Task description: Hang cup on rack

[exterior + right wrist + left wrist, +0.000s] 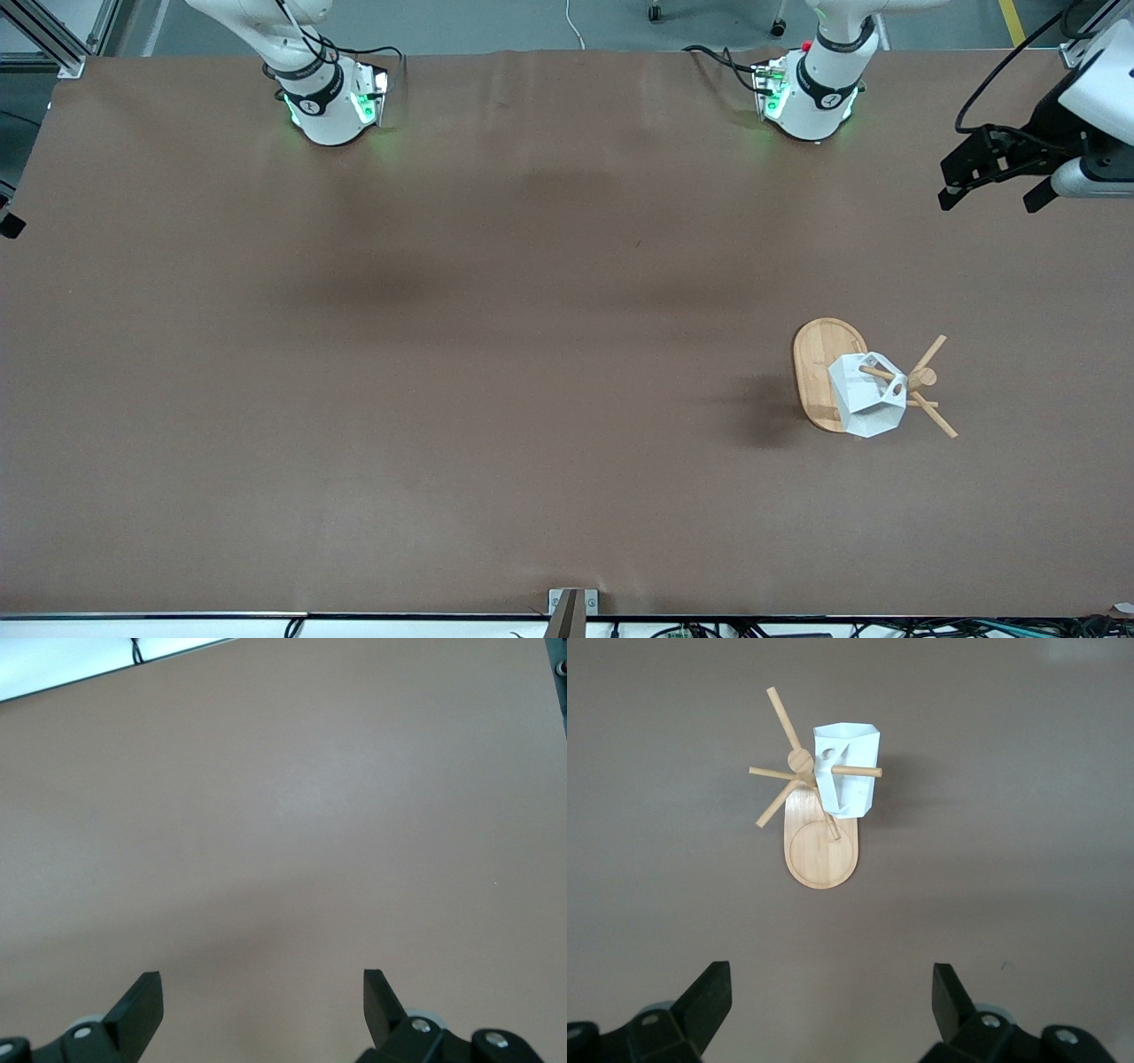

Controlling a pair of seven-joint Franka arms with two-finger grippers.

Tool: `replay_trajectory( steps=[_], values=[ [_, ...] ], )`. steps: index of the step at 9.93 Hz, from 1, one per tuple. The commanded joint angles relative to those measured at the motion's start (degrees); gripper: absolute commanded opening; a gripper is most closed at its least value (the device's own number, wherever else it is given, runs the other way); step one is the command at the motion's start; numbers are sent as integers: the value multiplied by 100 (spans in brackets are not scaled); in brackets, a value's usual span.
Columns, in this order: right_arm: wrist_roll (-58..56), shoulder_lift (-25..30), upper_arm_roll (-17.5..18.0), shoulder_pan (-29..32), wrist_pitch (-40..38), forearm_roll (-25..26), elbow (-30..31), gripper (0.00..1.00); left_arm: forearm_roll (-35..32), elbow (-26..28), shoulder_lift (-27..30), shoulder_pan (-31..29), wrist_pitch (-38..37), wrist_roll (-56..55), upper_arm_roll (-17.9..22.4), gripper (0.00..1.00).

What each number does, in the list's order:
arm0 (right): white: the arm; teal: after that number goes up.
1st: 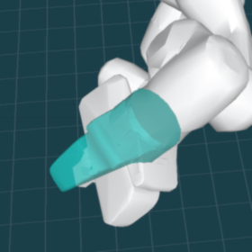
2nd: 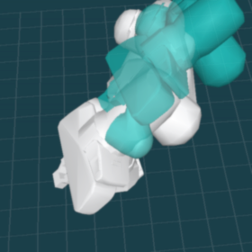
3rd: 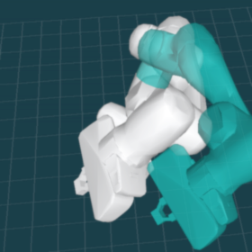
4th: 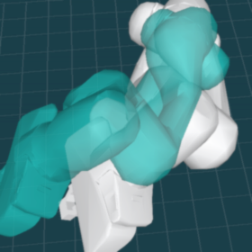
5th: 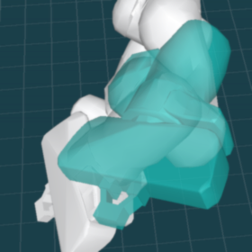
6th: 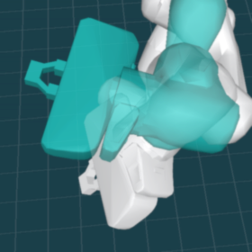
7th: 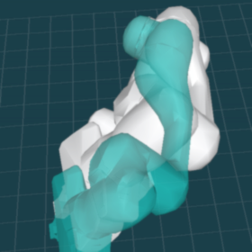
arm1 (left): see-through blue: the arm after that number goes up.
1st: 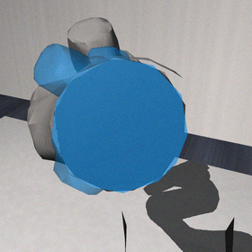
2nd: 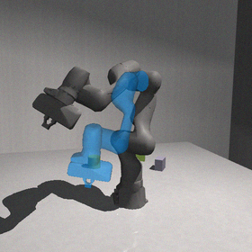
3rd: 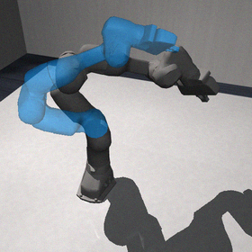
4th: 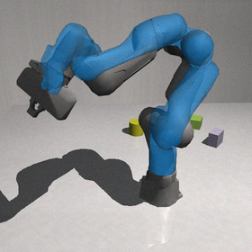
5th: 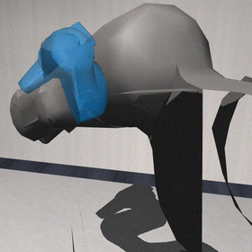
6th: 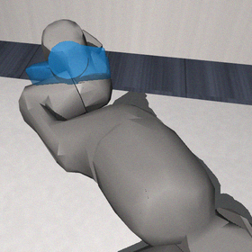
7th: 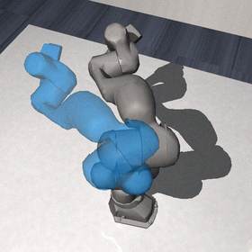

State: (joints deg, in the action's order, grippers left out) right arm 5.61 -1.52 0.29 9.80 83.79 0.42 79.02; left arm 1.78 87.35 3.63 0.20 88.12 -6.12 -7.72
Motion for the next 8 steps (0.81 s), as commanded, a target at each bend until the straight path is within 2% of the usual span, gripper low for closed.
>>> replay_trajectory(
  steps=[1,6,8],
  values=[
    [46,29,58,101,-213,-25,-1,100,-99,-130,-258,-2,-172,-47,7,100],
    [63,20,67,136,-381,-42,44,100,226,28,-196,-2,-216,75,86,100],
    [72,29,85,188,-346,-68,236,100,174,81,-187,-2,-216,76,104,100]
  ],
)
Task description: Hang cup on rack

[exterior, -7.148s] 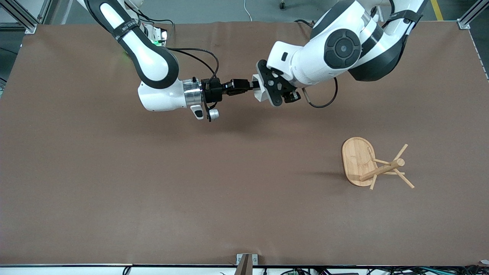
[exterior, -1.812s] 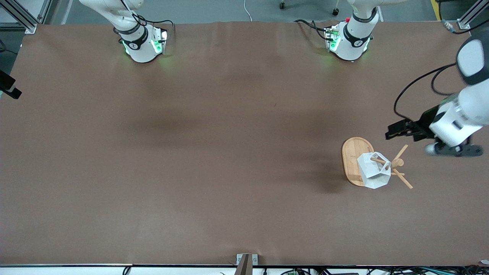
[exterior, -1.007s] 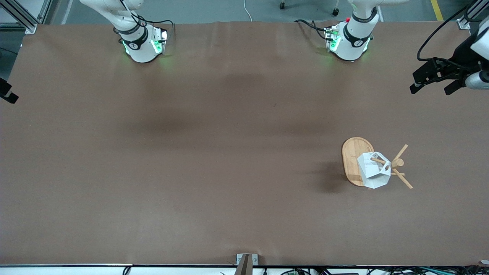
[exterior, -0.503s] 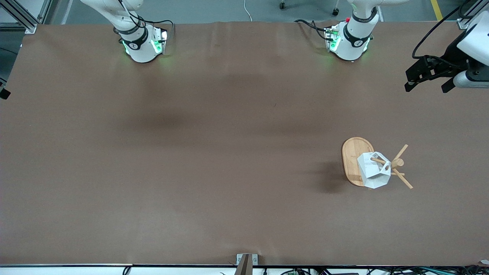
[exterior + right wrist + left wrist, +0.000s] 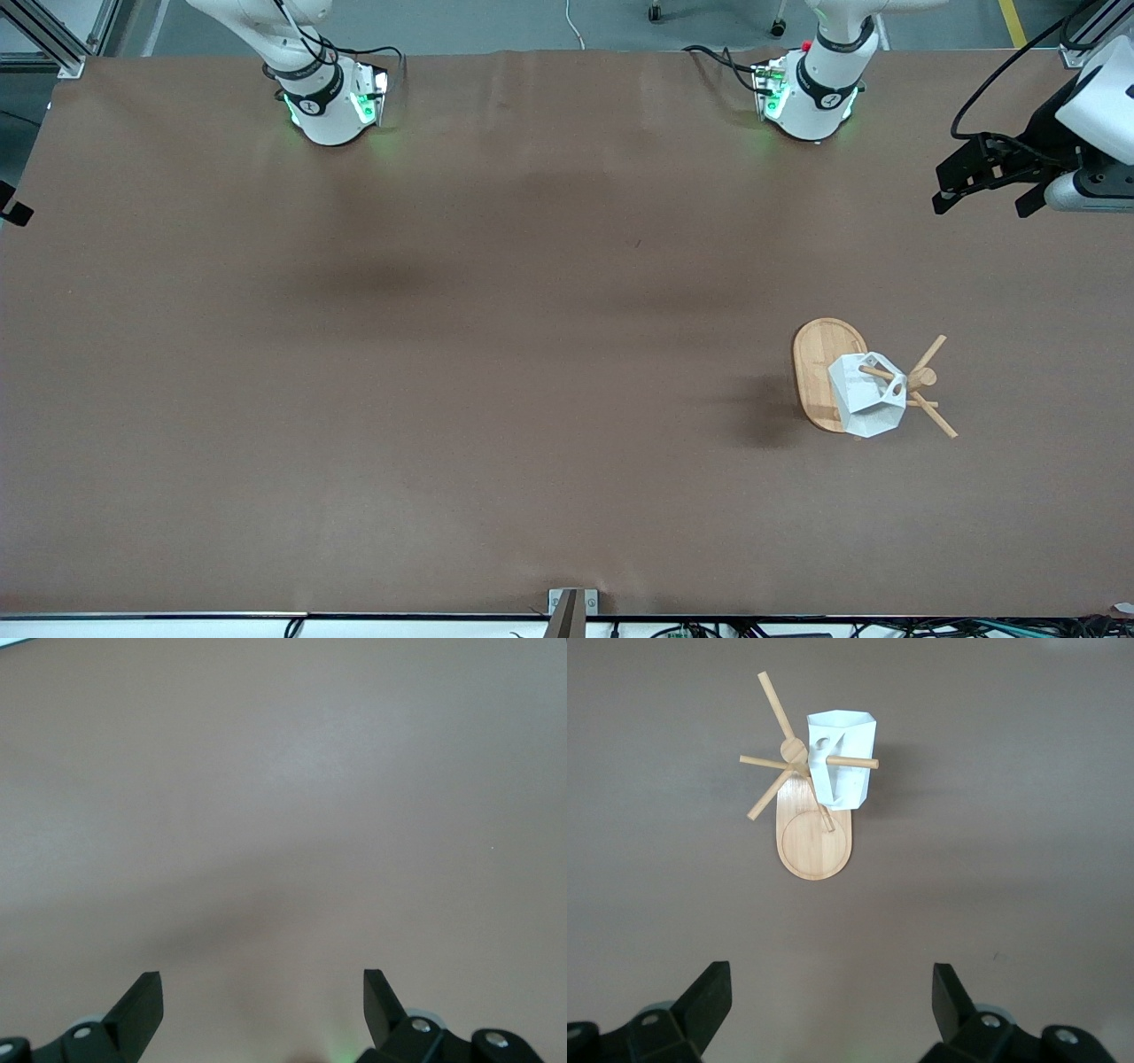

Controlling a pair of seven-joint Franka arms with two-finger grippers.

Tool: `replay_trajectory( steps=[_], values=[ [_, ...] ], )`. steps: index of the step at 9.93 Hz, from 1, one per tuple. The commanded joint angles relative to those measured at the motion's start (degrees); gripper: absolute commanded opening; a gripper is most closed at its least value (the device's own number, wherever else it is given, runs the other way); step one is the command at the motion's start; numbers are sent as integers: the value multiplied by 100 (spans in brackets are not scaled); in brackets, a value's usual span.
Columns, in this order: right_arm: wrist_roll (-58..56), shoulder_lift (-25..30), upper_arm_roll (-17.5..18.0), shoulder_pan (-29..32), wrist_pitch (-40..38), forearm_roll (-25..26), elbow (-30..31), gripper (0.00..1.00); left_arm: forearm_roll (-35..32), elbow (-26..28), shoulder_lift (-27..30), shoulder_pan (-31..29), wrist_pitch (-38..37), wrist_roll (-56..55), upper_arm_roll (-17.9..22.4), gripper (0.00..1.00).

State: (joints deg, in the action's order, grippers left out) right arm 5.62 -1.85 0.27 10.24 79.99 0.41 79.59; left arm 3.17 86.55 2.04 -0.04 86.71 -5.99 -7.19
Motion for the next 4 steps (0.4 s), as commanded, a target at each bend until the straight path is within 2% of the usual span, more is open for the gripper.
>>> replay_trajectory(
  steps=[1,4],
  values=[
    [36,71,96,188,95,-172,205,100,-18,160,-28,21,-67,72,51,100],
    [-8,71,69,58,35,-191,214,100,-326,160,-28,21,-58,116,-1,100]
  ],
)
